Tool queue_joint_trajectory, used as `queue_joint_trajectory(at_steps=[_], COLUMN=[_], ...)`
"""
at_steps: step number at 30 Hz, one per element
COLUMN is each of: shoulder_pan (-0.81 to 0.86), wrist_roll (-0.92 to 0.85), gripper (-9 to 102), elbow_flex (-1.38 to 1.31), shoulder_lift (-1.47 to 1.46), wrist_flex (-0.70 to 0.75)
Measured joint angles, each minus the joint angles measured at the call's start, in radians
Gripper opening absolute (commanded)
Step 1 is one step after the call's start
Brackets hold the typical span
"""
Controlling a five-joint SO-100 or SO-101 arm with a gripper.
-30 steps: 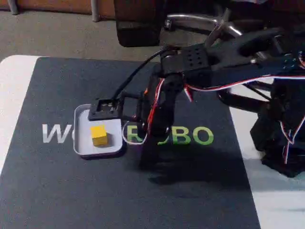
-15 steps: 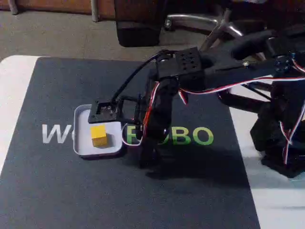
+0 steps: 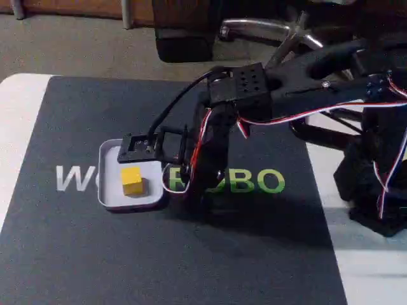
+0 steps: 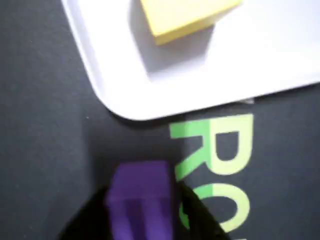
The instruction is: Move blocks one by one until all three blocks are in the tray.
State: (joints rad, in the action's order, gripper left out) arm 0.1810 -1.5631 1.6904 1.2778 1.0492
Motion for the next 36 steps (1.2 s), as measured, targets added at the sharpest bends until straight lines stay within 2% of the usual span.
queue_joint_trajectory(at_steps=[6, 14, 23, 36], shoulder_pan=[0.000, 0.023, 0.071, 0.144], wrist_roll=[0.009, 0.063, 0.224, 0.431], gripper=[-8, -8, -8, -8], elbow_flex=[-0.015, -0.075, -0.252, -0.552], shoulder_lift=[-0.014, -0.018, -0.018, -0.235], wrist_flex=[0.000, 0.000, 0.003, 0.011])
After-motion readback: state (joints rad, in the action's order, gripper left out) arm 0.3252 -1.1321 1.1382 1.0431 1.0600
